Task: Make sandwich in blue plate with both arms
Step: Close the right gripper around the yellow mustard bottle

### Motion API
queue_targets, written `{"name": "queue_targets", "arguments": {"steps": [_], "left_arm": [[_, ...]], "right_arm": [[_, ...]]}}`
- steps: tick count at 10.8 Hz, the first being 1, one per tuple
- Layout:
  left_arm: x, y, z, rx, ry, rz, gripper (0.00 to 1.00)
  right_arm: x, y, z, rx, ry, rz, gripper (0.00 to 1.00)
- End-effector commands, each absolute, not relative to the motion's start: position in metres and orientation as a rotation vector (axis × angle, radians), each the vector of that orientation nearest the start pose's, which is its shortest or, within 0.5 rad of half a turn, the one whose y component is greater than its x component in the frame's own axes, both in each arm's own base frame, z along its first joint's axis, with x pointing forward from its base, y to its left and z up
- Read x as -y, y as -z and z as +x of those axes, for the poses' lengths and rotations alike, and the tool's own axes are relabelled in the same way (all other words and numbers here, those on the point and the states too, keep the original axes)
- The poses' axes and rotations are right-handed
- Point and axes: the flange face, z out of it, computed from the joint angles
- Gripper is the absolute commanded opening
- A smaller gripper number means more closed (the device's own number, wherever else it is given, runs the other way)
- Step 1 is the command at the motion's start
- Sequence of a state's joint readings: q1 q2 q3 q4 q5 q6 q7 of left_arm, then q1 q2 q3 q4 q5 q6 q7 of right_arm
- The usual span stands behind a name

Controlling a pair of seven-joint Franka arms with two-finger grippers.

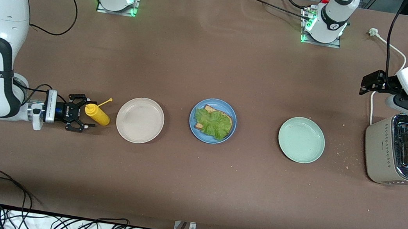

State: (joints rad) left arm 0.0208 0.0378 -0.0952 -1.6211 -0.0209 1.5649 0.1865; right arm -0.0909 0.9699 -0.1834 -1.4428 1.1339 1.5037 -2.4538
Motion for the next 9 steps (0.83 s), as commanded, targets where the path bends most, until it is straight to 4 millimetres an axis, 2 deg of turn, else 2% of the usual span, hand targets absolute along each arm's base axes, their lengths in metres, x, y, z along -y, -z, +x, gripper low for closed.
{"name": "queue_targets", "arguments": {"steps": [1, 3, 4, 7, 9], "left_arm": [[0.047, -0.588, 0.562, -0.435, -0.120, -3.160, 1.00], [0.047, -0.588, 0.562, -0.430, -0.120, -3.160, 1.00], [0.047, -0.588, 0.562, -0.430, -0.120, -3.160, 1.00], [0.047, -0.586, 0.562, -0.437, -0.125, -3.160, 1.00], [0.046, -0.585, 0.563, -0.435, -0.127, -3.160, 1.00]], "right_arm": [[0.043, -0.104, 0.649, 1.549, 0.876, -1.342, 1.00], [0.032, -0.104, 0.654, 1.565, 0.896, -1.348, 1.00], [0.025, -0.104, 0.657, 1.571, 0.906, -1.353, 0.89], [0.017, -0.107, 0.665, 1.622, 0.932, -1.368, 0.00], [0.016, -0.123, 0.676, 1.671, 0.948, -1.398, 0.00]]}}
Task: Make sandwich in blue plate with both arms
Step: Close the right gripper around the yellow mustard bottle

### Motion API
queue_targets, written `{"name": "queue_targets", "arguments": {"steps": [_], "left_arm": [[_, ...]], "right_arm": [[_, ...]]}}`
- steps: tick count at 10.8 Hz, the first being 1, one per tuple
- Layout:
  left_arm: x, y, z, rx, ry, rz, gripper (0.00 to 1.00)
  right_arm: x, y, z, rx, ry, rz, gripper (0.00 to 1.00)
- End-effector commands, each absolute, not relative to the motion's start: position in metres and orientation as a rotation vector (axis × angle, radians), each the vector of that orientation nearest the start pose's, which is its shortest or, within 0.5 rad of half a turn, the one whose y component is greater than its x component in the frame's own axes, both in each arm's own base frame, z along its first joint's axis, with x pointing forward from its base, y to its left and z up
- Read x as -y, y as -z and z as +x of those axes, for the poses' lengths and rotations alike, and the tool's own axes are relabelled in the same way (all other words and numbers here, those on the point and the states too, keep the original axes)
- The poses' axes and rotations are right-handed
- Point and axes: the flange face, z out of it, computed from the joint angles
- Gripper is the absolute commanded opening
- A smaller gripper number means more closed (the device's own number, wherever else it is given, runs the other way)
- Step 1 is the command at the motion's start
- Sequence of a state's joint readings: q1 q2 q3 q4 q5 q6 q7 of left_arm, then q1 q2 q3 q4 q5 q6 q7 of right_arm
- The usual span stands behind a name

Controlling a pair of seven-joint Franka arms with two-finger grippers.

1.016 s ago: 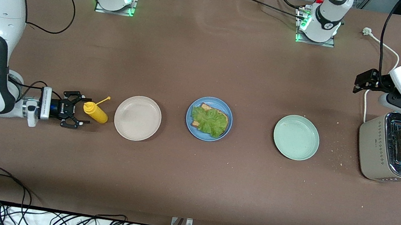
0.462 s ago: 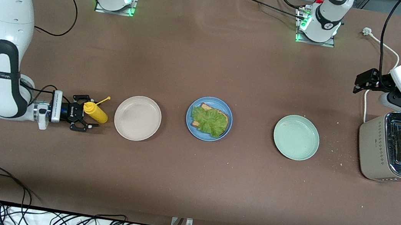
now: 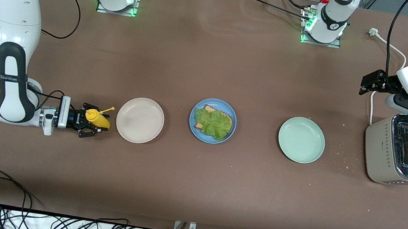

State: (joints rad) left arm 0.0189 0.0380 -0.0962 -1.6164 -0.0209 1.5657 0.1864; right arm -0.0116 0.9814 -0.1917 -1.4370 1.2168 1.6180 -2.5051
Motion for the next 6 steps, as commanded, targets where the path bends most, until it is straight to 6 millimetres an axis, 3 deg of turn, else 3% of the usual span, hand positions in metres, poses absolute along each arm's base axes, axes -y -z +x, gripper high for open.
{"name": "queue_targets", "arguments": {"steps": [1, 2, 4, 6], "left_arm": [[0.046, -0.585, 0.563, -0.435, -0.127, -3.160, 1.00], [0.047, -0.585, 0.563, -0.437, -0.127, -3.160, 1.00], [0.047, -0.585, 0.563, -0.437, -0.127, -3.160, 1.00], [0.047, -0.585, 0.563, -0.437, -0.127, -3.160, 1.00]], "right_arm": [[0.008, -0.131, 0.680, 1.679, 0.910, -1.438, 0.00], [0.001, -0.136, 0.681, 1.679, 0.813, -1.500, 0.00], [-0.023, -0.166, 0.687, 1.659, 0.567, -1.670, 0.00], [-0.062, -0.196, 0.692, 1.615, 0.349, -1.882, 0.00]]}}
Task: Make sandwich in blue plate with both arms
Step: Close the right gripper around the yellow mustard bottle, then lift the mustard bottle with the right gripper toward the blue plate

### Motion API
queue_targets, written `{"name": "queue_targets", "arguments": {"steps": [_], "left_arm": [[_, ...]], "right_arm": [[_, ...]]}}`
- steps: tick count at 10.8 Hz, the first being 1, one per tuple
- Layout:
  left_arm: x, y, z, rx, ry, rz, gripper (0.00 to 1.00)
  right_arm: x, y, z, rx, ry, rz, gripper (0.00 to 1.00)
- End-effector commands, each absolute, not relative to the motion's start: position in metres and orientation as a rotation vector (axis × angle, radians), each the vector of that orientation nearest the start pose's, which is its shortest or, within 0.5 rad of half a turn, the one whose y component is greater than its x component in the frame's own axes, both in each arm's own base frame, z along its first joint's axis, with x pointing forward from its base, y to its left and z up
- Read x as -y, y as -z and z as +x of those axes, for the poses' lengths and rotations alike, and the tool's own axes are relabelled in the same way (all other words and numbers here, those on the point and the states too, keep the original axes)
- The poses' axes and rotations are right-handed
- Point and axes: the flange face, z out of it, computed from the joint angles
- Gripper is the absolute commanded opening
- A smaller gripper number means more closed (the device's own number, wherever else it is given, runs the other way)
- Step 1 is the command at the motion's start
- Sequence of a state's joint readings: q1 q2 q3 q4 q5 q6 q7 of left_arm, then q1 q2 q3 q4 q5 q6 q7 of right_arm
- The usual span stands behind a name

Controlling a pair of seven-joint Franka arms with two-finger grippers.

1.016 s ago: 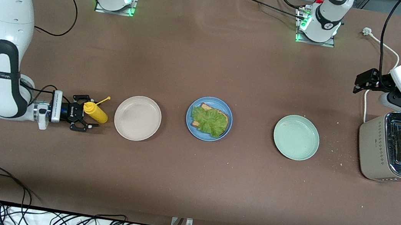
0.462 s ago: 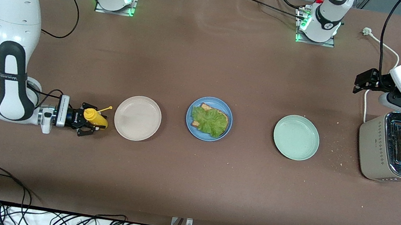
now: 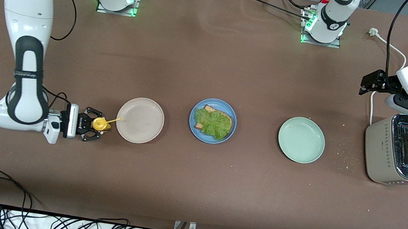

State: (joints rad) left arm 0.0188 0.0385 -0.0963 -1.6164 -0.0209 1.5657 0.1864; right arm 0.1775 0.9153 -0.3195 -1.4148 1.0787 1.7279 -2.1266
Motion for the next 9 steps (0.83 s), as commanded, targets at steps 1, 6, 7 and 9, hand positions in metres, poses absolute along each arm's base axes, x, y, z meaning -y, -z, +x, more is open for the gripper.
{"name": "queue_targets", "arguments": {"steps": [1, 6, 7, 9], "left_arm": [[0.047, -0.585, 0.563, -0.439, -0.127, -3.159, 1.00], [0.046, -0.585, 0.563, -0.435, -0.127, -3.160, 1.00], [0.046, -0.585, 0.563, -0.435, -0.127, -3.160, 1.00], [0.046, -0.585, 0.563, -0.435, -0.127, -3.160, 1.00]], "right_arm": [[-0.077, -0.210, 0.694, 1.613, 0.279, -1.964, 0.00], [-0.199, -0.306, 0.673, 1.735, -0.139, -2.335, 0.00], [-0.224, -0.316, 0.664, 1.759, -0.193, -2.392, 0.00], [-0.270, -0.322, 0.641, 1.806, -0.325, -2.496, 0.00]]}}
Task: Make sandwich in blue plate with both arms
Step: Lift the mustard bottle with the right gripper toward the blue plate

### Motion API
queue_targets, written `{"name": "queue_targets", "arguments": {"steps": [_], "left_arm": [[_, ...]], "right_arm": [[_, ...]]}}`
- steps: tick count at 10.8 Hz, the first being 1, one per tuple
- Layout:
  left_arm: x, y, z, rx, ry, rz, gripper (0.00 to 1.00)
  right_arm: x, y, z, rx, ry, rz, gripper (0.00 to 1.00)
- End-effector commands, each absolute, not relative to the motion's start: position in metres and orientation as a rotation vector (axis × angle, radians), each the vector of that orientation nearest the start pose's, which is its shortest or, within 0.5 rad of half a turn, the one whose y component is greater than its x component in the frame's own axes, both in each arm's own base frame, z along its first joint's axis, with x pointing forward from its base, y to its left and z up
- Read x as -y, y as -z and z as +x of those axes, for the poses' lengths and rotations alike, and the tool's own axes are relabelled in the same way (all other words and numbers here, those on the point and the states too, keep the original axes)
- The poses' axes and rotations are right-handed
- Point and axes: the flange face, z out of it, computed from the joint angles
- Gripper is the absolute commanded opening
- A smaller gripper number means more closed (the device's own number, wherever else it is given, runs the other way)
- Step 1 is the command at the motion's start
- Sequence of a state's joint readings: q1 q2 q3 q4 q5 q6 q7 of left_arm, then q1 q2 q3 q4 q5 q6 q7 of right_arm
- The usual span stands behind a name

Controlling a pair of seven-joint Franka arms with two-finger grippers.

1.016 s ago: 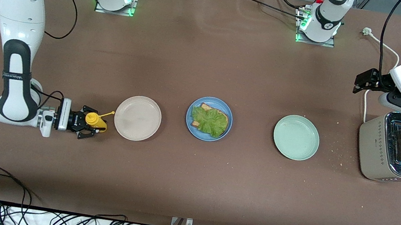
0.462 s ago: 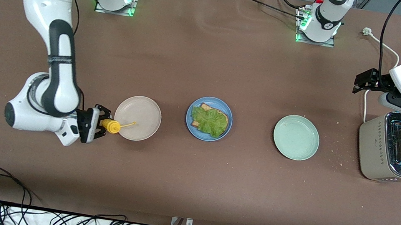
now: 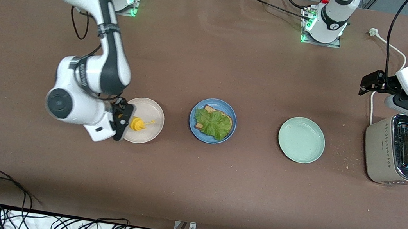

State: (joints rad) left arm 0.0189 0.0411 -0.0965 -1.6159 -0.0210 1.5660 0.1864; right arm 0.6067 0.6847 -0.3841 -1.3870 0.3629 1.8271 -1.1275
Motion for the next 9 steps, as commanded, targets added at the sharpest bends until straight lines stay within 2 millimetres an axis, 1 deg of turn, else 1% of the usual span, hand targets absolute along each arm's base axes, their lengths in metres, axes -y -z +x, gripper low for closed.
{"name": "queue_targets", "arguments": {"steps": [1, 2, 3, 5, 6, 7, 8, 9], "left_arm": [[0.046, -0.585, 0.563, -0.435, -0.127, -3.160, 1.00], [0.046, -0.585, 0.563, -0.435, -0.127, -3.160, 1.00], [0.046, -0.585, 0.563, -0.435, -0.127, -3.160, 1.00], [0.046, -0.585, 0.563, -0.437, -0.127, -3.160, 1.00], [0.046, -0.585, 0.563, -0.437, -0.127, -3.160, 1.00], [0.046, -0.585, 0.563, -0.435, -0.127, -3.160, 1.00], [0.046, -0.585, 0.563, -0.437, -0.127, -3.160, 1.00], [0.046, -0.585, 0.563, -0.435, -0.127, -3.160, 1.00]], "right_arm": [[-0.295, -0.326, 0.632, 1.841, -0.370, -2.555, 0.00], [-0.321, -0.322, 0.620, 1.879, -0.431, -2.594, 0.00], [-0.351, -0.314, 0.603, 1.916, -0.484, -2.619, 0.00], [-0.401, -0.293, 0.575, 1.932, -0.572, -2.680, 0.00], [-0.420, -0.282, 0.564, 1.938, -0.584, -2.719, 0.00], [-0.432, -0.265, 0.557, 1.925, -0.593, -2.764, 0.00], [-0.445, -0.245, 0.546, 1.949, -0.613, -2.781, 0.00], [-0.454, -0.232, 0.540, 1.986, -0.601, -2.822, 0.00]]}}
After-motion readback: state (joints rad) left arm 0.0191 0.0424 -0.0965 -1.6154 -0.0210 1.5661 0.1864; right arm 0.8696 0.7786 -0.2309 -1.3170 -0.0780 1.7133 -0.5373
